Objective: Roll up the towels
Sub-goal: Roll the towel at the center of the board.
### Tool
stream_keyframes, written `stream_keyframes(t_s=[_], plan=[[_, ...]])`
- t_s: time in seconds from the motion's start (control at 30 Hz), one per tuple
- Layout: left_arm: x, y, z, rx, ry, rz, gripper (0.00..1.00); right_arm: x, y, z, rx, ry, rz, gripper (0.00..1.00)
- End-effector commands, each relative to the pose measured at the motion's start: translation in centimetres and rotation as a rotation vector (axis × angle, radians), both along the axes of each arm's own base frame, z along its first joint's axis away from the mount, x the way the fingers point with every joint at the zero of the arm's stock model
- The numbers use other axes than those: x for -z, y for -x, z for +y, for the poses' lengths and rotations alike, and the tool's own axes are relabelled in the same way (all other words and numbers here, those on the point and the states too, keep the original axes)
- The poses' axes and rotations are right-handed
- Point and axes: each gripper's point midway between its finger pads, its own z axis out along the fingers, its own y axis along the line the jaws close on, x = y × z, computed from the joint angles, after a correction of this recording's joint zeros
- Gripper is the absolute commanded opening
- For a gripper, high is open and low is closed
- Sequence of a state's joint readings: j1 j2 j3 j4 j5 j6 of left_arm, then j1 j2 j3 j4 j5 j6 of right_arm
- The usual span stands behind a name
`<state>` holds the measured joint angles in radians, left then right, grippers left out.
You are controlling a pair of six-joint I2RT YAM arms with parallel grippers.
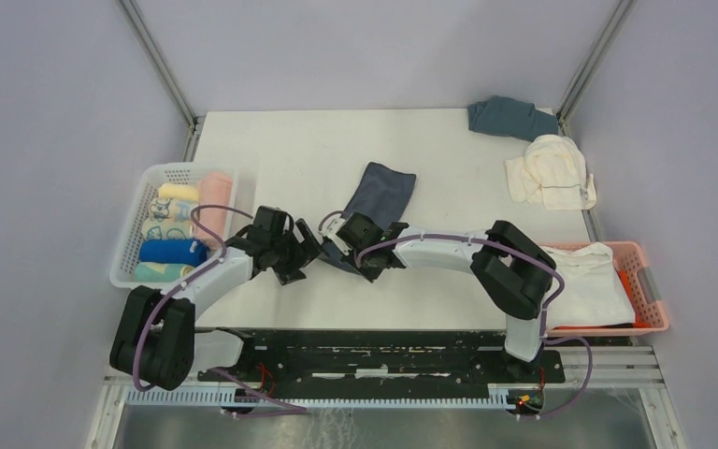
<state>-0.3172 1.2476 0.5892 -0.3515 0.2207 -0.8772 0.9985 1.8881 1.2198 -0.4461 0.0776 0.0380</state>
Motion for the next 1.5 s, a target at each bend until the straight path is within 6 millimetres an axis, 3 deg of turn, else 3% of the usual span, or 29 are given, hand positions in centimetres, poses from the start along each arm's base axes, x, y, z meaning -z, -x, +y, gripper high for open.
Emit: stream_keyframes(t_s=[0.0,0.5,0.77,0.83,0.97,1.17,1.27,1.47], plan=[[-0.8,-1.7,-2.5,-0.063,0.094,-0.025,0.91,-2.4,0.3,1.6,0.019,-0.146,0.027,0.02],[2.4,-3.2,-2.9,-0.117,0.011,0.038,0.65,-3.3,0.6,1.8,0.085,-0.313,0.108,0.02],[3.0,-3.9,-1.8,-0.121,-0.079,0.041,0.39,-3.0,1.5,1.5,0.076,-0.339,0.128,0.04],[2.8,-4.0,-1.8,-0.121,-0.085,0.035,0.29,-2.9,1.5,1.5,0.070,-0.345,0.123,0.08],[2.1,-4.1,-2.3,-0.114,-0.059,0.031,0.08,-3.3,0.9,1.4,0.061,-0.336,0.072,0.28],[1.5,-4.0,-2.8,-0.119,-0.037,0.034,0.05,-5.6,-0.1,2.6,0.008,-0.346,-0.068,0.50],[1.4,-4.0,-2.9,-0.120,-0.035,0.039,0.05,-5.6,0.0,3.5,-0.023,-0.325,-0.100,0.52],[1.5,-3.9,-3.1,-0.117,-0.025,0.056,0.05,-3.3,0.9,4.3,-0.059,-0.252,-0.106,0.53]])
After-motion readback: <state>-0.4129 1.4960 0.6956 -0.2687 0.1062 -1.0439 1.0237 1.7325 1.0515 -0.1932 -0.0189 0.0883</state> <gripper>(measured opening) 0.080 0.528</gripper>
